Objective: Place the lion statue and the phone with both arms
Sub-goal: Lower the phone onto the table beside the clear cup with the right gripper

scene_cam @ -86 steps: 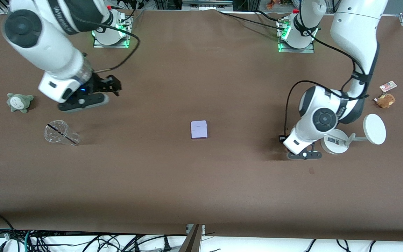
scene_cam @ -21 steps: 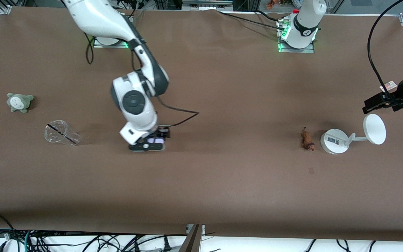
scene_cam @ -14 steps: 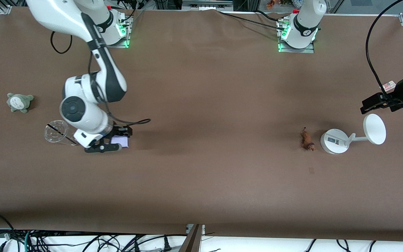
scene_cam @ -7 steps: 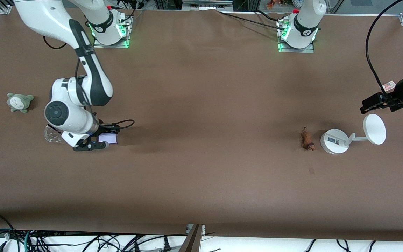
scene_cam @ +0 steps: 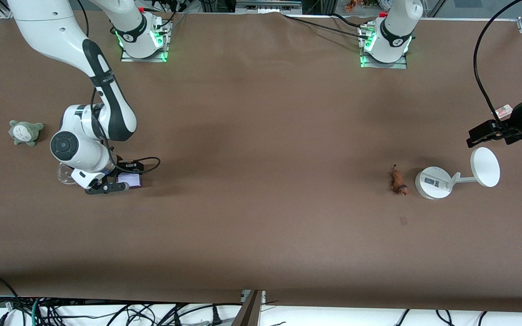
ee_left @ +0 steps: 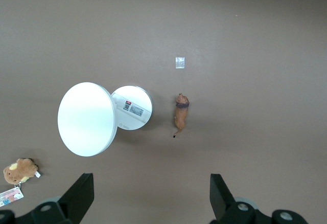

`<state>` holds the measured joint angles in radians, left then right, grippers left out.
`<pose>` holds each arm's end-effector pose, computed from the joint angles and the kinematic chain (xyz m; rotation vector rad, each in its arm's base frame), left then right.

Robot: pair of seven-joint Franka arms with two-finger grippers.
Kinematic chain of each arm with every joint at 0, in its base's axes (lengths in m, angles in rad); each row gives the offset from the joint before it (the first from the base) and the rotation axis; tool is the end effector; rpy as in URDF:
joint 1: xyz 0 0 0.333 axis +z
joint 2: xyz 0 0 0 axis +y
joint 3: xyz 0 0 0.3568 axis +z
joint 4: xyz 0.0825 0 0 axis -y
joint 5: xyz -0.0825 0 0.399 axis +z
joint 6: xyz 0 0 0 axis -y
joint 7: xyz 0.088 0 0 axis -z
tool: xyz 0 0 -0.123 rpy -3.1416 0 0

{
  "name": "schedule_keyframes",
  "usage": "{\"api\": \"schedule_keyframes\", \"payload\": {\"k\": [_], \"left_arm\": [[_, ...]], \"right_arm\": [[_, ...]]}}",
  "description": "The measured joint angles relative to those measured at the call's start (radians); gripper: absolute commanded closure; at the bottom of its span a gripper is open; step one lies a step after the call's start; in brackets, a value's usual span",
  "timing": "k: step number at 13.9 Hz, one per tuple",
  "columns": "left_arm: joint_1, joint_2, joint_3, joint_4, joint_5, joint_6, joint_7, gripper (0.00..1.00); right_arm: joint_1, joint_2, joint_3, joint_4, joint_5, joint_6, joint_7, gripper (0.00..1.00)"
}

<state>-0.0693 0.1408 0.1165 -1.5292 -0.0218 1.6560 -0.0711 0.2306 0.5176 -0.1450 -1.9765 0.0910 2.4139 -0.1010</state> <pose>0.6226 0.0219 0.5936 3.1307 0.1869 -0.0206 0.6305 0.0585 0.2072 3.1190 0.2069 -0.1142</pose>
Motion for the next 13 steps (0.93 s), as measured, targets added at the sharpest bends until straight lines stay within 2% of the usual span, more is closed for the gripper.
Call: {"api": "schedule_keyframes", "payload": {"k": [13], "left_arm": [[0.000,0.000,0.000,0.000,0.000,0.000,0.000,0.00]], "right_arm": [[-0.006,0.011,-0.002,0.000,0.000,0.019,0.000,0.64]]}}
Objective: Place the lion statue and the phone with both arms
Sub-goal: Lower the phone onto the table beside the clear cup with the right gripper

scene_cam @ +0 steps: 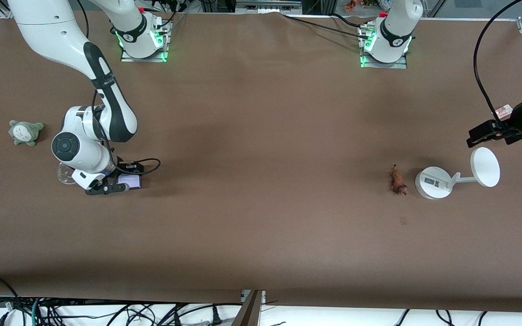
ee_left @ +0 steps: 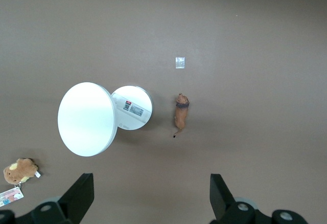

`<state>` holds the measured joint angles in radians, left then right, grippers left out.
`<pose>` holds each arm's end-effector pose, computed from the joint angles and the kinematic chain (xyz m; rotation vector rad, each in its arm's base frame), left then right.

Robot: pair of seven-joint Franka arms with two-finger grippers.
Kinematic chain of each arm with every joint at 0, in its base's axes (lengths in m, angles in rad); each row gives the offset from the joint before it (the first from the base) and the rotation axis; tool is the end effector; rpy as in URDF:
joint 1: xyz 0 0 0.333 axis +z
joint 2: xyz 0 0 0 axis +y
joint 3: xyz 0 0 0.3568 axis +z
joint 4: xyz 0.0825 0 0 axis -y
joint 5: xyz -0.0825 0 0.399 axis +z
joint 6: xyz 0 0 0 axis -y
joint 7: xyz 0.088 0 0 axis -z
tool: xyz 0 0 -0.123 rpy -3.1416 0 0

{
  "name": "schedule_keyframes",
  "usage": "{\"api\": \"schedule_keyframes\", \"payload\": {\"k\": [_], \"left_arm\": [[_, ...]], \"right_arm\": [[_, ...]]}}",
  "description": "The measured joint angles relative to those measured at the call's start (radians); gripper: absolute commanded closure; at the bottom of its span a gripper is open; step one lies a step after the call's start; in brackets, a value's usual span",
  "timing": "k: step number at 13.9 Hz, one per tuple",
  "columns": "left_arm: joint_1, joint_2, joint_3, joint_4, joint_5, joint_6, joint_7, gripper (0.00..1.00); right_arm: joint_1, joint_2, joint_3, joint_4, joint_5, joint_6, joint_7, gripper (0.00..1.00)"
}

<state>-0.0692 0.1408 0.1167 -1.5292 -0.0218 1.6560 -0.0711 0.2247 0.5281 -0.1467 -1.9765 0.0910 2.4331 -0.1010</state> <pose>0.6226 0.0221 0.5936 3.1307 0.1874 -0.0205 0.6321 0.0535 0.2022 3.1172 0.1955 -0.1001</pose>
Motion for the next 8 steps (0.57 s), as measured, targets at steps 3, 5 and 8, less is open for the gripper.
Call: {"api": "schedule_keyframes", "payload": {"k": [3,5,8], "left_arm": [[0.000,0.000,0.001,0.000,0.000,0.000,0.000,0.00],[0.000,0.000,0.001,0.000,0.000,0.000,0.000,0.00],[0.000,0.000,0.001,0.000,0.000,0.000,0.000,0.00]], "right_arm": [[-0.008,0.003,-0.002,0.000,0.000,0.003,-0.004,0.64],[-0.017,0.003,-0.003,0.000,0.000,0.004,-0.018,0.35],[-0.023,0.003,-0.003,0.000,0.000,0.004,-0.023,0.01]]}}
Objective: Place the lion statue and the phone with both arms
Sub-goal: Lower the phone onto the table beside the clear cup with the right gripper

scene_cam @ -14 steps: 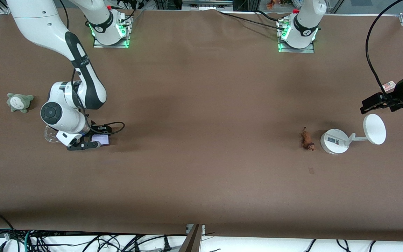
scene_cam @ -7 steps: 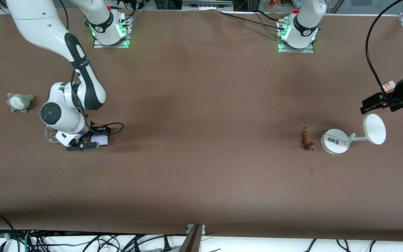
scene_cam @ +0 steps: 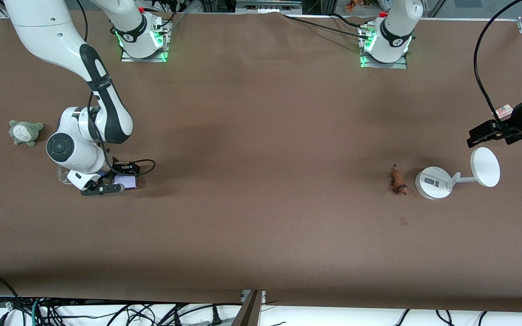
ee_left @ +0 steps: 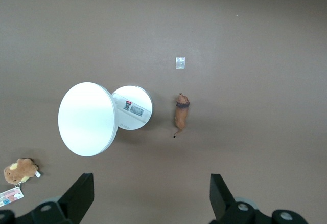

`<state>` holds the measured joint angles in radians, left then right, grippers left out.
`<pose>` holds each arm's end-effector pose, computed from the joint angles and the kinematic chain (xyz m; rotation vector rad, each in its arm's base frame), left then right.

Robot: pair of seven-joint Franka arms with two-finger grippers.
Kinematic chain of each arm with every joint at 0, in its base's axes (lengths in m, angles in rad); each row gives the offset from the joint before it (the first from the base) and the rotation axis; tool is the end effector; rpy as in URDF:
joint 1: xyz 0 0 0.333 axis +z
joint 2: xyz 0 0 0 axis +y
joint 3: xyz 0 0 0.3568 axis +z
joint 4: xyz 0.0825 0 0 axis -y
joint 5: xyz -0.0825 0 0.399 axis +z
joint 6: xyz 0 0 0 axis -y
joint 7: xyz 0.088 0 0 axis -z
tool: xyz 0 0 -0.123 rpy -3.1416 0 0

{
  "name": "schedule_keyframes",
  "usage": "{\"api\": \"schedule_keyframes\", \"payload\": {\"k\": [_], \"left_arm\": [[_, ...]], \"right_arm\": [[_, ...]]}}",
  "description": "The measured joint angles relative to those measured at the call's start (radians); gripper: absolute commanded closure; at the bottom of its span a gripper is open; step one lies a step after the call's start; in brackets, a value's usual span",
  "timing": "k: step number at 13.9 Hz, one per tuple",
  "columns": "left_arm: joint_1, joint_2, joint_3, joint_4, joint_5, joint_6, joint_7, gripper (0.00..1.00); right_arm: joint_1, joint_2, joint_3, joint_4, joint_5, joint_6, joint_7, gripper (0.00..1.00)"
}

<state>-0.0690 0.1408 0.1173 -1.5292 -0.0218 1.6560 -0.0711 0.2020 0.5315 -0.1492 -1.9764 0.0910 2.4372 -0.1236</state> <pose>0.6226 0.0226 0.5936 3.1307 0.1886 -0.0205 0.6334 0.0375 0.2006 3.1170 0.1920 -0.0992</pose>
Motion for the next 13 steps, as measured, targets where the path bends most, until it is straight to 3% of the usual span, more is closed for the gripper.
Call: {"api": "schedule_keyframes", "payload": {"k": [8,13], "left_arm": [[0.001,0.000,0.000,0.000,0.000,0.000,0.000,0.00],[0.001,0.000,0.000,0.000,0.000,0.000,0.000,0.00]], "right_arm": [[0.001,-0.007,0.005,0.022,0.000,-0.013,-0.001,0.01],[0.007,-0.077,0.014,0.120,0.000,-0.242,0.002,0.01]]}}
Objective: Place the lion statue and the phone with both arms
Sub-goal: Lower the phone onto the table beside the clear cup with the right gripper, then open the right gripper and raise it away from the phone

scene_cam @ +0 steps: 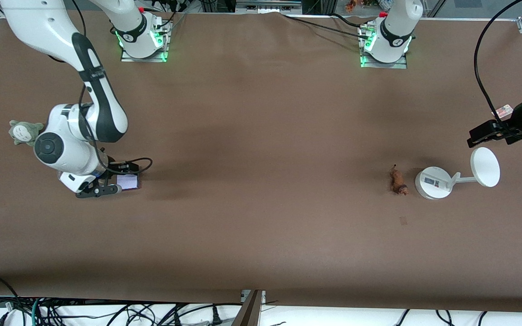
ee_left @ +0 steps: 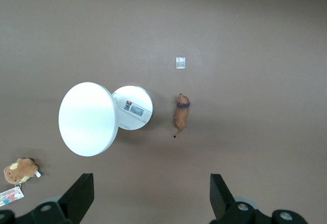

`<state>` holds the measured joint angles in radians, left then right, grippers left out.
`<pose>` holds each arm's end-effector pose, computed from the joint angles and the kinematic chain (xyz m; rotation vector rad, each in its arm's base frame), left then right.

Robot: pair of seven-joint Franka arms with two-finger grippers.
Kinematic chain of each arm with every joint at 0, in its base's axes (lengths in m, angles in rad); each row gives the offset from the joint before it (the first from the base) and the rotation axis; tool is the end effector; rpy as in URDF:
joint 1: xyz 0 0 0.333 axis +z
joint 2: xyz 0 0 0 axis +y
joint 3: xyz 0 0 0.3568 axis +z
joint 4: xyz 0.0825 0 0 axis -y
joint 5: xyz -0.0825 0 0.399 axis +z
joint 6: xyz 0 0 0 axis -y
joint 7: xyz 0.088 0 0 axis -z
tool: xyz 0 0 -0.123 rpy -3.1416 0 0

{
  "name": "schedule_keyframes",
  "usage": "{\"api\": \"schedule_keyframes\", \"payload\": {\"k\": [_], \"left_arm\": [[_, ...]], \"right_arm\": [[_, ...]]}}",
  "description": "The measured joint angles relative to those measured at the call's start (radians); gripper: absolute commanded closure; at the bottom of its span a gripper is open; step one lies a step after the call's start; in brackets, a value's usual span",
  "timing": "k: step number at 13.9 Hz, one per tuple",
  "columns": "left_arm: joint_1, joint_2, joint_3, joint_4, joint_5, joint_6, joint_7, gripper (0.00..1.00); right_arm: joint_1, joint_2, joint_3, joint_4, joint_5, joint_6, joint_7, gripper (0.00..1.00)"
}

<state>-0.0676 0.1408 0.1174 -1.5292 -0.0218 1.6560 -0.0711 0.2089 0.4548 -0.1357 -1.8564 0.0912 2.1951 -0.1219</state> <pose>0.6226 0.0235 0.5936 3.1306 0.1910 -0.0205 0.6520 0.0580 0.2790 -3.1148 -0.2309 0.1725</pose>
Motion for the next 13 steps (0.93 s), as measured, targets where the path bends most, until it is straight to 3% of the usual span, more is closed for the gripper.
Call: {"api": "schedule_keyframes", "payload": {"k": [3,8,13], "left_arm": [[0.000,0.000,0.000,0.000,0.000,0.000,0.000,0.00],[0.000,0.000,0.000,0.000,0.000,0.000,0.000,0.00],[-0.001,0.000,0.000,0.000,0.000,0.000,0.000,0.00]], "right_arm": [[0.008,-0.048,0.005,0.131,0.001,-0.252,0.020,0.01],[0.017,-0.088,0.004,0.463,0.001,-0.713,0.068,0.01],[0.016,-0.197,-0.001,0.552,0.001,-0.808,0.070,0.01]]}}
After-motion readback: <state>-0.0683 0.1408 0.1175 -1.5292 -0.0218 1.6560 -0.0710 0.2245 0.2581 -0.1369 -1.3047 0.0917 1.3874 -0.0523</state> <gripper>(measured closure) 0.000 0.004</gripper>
